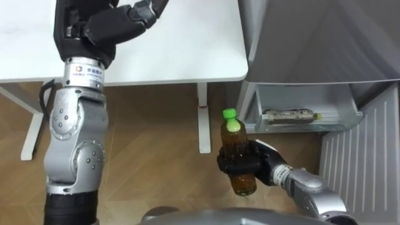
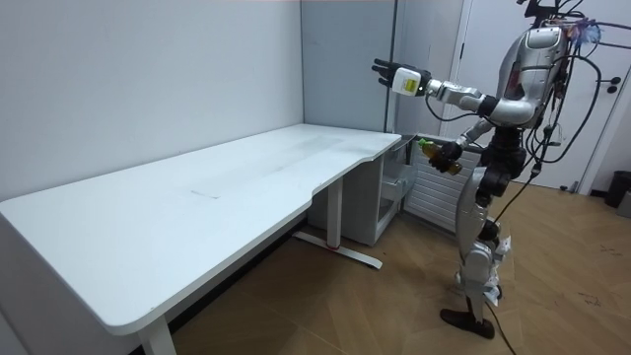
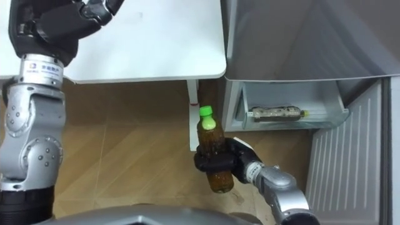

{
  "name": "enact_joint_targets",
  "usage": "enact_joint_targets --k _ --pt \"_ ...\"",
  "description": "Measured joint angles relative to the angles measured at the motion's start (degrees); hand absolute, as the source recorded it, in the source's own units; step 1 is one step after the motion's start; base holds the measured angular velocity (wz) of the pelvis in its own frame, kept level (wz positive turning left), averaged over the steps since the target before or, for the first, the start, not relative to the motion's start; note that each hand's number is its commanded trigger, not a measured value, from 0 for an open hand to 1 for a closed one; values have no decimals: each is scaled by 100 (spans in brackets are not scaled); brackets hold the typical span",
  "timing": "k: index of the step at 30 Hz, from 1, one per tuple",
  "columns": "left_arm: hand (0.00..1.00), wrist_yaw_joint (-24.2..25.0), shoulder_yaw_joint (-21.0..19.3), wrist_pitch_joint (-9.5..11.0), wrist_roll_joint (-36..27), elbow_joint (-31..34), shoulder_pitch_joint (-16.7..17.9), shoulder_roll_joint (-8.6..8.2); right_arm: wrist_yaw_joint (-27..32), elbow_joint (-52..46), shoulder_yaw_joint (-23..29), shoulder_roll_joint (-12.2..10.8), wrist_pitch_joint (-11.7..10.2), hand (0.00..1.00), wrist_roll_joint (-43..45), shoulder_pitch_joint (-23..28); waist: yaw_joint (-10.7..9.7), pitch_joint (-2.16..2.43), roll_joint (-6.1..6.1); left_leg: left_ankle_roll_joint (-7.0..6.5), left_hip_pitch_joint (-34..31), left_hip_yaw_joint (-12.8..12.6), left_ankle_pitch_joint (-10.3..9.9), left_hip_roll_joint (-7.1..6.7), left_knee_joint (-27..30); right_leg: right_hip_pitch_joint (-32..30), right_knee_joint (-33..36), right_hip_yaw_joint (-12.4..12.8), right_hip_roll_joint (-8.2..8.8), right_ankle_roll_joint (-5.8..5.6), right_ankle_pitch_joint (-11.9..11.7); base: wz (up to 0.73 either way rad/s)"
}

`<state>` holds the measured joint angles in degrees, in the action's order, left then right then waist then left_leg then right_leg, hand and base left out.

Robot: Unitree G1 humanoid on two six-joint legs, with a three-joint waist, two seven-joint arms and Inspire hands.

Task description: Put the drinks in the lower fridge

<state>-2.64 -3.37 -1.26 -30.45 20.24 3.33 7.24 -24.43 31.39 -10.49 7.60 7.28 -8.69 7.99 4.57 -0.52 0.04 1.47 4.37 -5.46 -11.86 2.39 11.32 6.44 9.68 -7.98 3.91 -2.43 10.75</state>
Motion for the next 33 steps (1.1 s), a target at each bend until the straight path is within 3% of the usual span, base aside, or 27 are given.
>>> enact_joint_targets --k 7,9,14,19,22,27,31,33 --pt "0 -358 -485 27 55 -127 231 32 228 -18 193 20 -6 100 -60 83 60 6 12 1 40 37 -1 -3 -3 73 -7 -35 -1 0 0 3" --pt "0 -564 -798 161 -4 -546 376 67 311 73 447 16 -26 100 -165 119 63 8 46 1 41 71 -1 -8 1 88 -7 -81 2 0 0 8" --pt "0 -1258 -1302 197 42 -1719 812 84 670 215 861 145 -29 100 -503 235 110 -16 122 2 119 72 -2 -8 -9 157 -16 -73 2 -1 1 0" --pt "0 -1712 -1370 202 -37 -2825 1137 139 951 370 1069 242 -29 100 -675 383 228 -13 142 4 112 84 -3 -8 -29 154 -35 -71 -4 -6 5 1" --pt "0 -2030 -1482 270 -36 -3528 1265 145 976 380 1089 249 -27 100 -723 504 277 56 202 3 136 92 -3 -14 -39 143 -44 -80 3 -6 5 0" --pt "0 -2057 -1458 374 -43 -4534 1274 146 1001 514 1137 239 -31 100 -1130 492 252 85 143 3 143 101 -3 -17 -11 208 -100 -114 8 -7 7 2" --pt "0 -2056 -1449 371 -61 -4990 1467 96 1125 725 1246 216 -30 100 -1637 500 207 70 81 6 194 123 -5 -18 -17 267 -106 -145 9 -8 7 3" --pt "0 -2032 -1406 376 -50 -5174 1555 96 1213 776 1402 232 -30 100 -2050 500 206 49 107 7 200 118 -5 -19 -35 263 -105 -127 8 -8 7 0"
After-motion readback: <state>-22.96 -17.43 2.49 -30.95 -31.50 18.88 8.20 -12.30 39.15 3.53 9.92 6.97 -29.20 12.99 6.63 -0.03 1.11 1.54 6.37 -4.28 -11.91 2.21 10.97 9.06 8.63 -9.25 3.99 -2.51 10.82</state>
